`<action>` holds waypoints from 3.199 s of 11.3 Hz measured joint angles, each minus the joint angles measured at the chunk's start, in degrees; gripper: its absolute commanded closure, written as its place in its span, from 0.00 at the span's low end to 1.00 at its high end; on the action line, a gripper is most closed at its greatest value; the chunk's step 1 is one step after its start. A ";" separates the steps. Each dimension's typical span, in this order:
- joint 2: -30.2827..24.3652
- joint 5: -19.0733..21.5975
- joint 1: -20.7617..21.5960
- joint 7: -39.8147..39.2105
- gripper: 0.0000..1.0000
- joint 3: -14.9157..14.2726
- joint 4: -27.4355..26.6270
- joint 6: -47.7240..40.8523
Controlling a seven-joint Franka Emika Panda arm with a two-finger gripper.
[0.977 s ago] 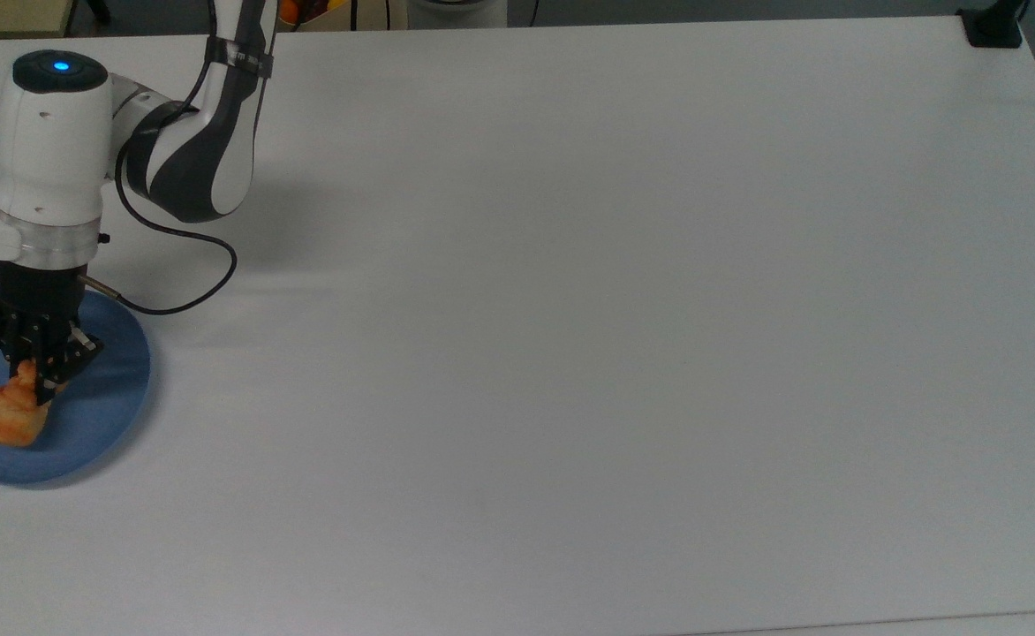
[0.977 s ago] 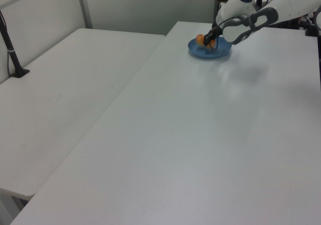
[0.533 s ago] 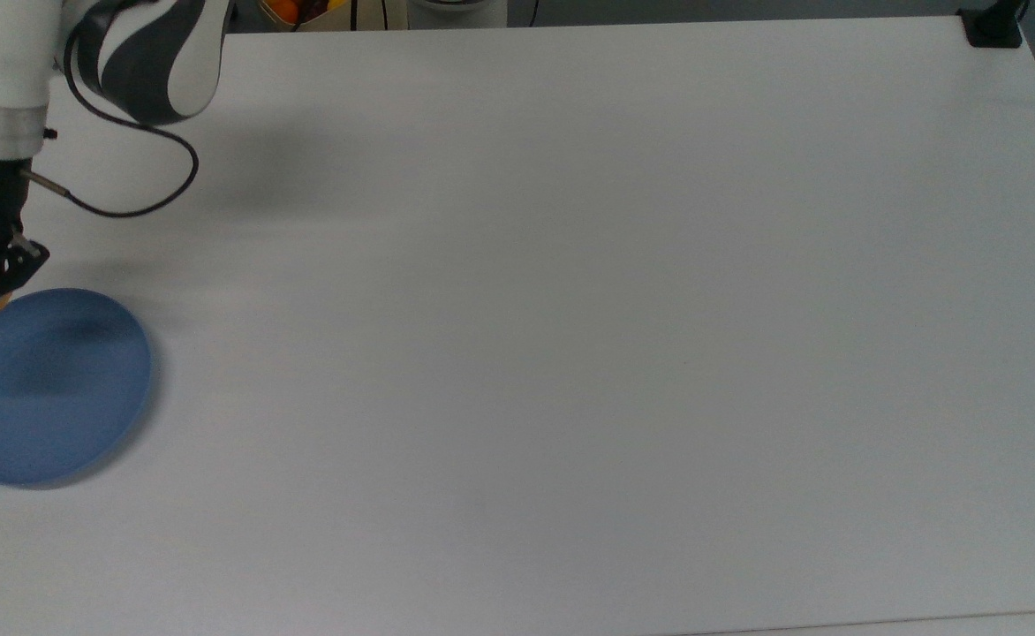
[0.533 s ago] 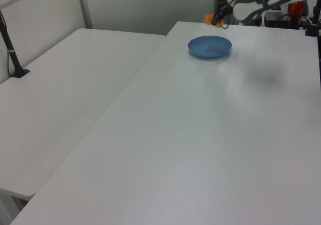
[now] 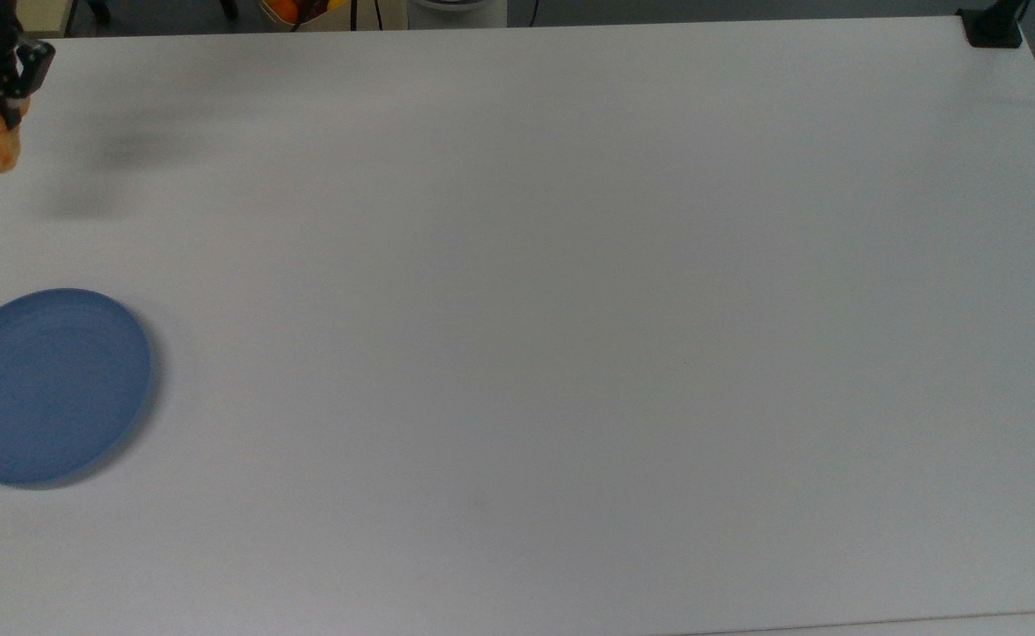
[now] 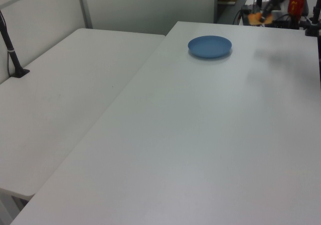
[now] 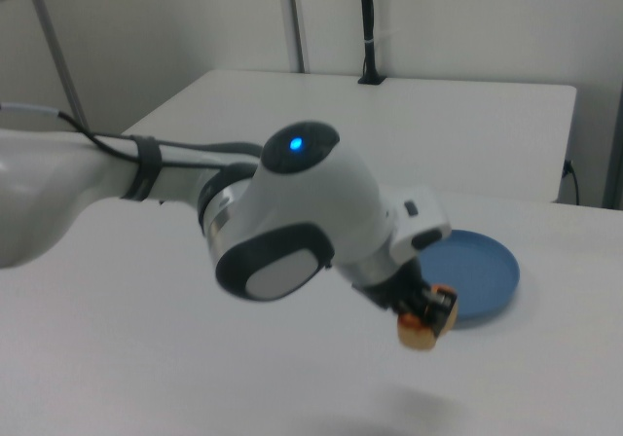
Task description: Put the bread on the table
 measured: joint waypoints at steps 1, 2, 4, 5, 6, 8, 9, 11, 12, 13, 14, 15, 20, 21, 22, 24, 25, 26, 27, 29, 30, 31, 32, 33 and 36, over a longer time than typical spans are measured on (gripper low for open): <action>-1.59 0.03 0.00 -2.89 0.68 -1.12 -3.40 -0.02; -1.95 0.03 0.01 -4.21 0.67 -1.48 -5.58 -0.02; -0.72 0.03 0.20 -5.27 0.66 -1.47 -7.01 0.16; 0.51 0.03 0.23 -5.37 0.65 -1.47 -7.23 1.01; 3.00 0.03 0.27 -5.42 0.65 -1.46 -7.38 3.69; 7.40 0.03 0.28 -5.43 0.64 -1.46 -7.43 8.41; 8.98 0.03 0.27 -5.43 0.62 -1.46 -7.41 9.66; 9.63 0.03 0.25 -6.13 0.33 -1.47 -7.34 10.09; 9.63 0.03 0.21 -6.48 0.14 -1.47 -7.32 10.09; 9.63 0.03 0.18 -6.71 0.00 -1.47 -7.33 10.09; 9.65 0.03 0.14 -7.99 0.00 -1.47 -7.34 10.09; 9.66 0.03 0.05 -8.85 0.00 -1.48 -7.34 10.09; 9.60 0.03 0.01 -9.38 0.00 -1.49 -7.18 9.59; 9.17 0.37 0.03 -9.13 0.00 -1.49 -6.82 8.71; 7.98 0.73 0.24 -6.60 0.00 -1.48 -6.11 6.91; 4.94 0.72 2.80 4.30 0.00 -1.14 -2.27 1.04; 3.90 0.60 4.66 10.32 0.00 -0.76 1.52 -4.58; 3.08 -1.01 6.39 15.77 0.00 -0.27 6.69 -12.77; 2.36 -3.55 7.84 20.39 0.00 0.16 11.53 -20.80; -0.16 -5.95 9.98 26.94 0.00 2.66 17.35 -32.20; -2.10 -6.52 11.82 29.43 0.00 4.13 18.19 -36.68; -3.84 -7.76 14.71 32.62 0.00 4.97 18.34 -40.96; -5.27 -8.62 18.43 36.60 0.00 5.54 18.34 -44.46; -6.38 -8.77 21.29 39.46 0.00 6.39 18.36 -46.72; -9.16 -8.84 23.19 41.22 0.00 10.13 18.26 -51.59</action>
